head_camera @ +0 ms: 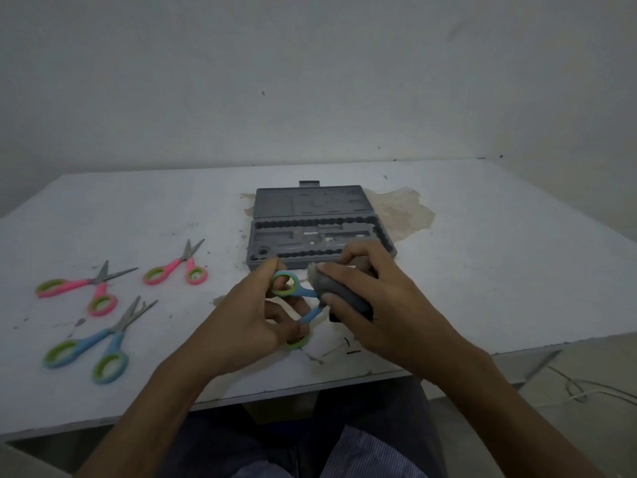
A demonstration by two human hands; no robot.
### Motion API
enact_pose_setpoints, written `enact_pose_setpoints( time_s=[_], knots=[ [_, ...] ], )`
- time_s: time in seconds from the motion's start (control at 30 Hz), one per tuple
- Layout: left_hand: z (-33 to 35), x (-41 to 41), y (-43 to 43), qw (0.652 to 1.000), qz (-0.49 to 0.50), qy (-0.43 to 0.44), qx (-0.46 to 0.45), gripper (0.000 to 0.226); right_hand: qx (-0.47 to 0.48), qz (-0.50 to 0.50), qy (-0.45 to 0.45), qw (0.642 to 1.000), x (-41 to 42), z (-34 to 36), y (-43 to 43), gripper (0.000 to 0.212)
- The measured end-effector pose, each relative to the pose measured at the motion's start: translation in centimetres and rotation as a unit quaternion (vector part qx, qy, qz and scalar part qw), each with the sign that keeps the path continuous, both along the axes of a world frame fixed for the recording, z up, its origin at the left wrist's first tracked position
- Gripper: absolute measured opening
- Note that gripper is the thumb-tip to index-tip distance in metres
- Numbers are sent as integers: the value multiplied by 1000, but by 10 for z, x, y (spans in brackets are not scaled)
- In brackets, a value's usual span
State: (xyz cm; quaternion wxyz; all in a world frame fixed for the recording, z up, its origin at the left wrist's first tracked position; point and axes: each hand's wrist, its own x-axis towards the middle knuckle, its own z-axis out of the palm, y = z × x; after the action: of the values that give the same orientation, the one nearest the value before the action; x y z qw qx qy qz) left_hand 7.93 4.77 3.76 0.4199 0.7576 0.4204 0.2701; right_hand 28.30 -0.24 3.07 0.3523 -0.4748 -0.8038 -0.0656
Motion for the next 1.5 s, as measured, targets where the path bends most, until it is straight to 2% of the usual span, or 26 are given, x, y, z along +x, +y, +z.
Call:
enact_pose_setpoints(
  time_s=[0.17,0.23,0.33,0.53,0.7,0.87,0.97,1.03,1.07,1.13,1.2,1.3,1.37,1.5],
  knots=[
    [5,2,-1,994,0,71,78,41,-85,-75,-188,976,8,14,6,48],
    [6,4,-3,991,-7,82,105,41,-128,-67,-251,957,10,22,7,48],
    [10,7,-5,988,-8,87,129,44,-133,-15,-292,947,12,36,11,37],
    [9,10,-5,988,-15,93,124,41,-122,55,-304,943,17,45,20,25],
    [9,14,-8,990,-35,86,107,40,-155,75,-289,942,28,47,17,26],
    [10,24,-9,991,-53,82,91,41,-177,79,-255,947,44,46,13,30],
    [9,17,-6,992,-46,88,78,42,-194,41,-249,948,62,46,14,30],
    [9,4,-3,997,-19,70,39,44,-192,-13,-205,960,79,47,12,28],
    [9,-2,-2,999,-1,46,13,46,-186,-35,-138,972,84,46,10,27],
    [8,-7,-2,999,32,-17,-32,49,-178,-57,59,981,80,41,4,27],
    [6,-4,-4,994,65,-69,-51,50,-187,-55,248,949,60,29,1,20],
    [3,6,-9,987,99,-112,-63,52,-206,-36,412,887,29,11,0,20],
    [2,9,-13,984,103,-123,-81,54,-216,-23,441,871,17,5,1,20],
    [0,8,-13,986,114,-98,-70,58,-221,-21,343,913,13,4,2,24]
  ],
)
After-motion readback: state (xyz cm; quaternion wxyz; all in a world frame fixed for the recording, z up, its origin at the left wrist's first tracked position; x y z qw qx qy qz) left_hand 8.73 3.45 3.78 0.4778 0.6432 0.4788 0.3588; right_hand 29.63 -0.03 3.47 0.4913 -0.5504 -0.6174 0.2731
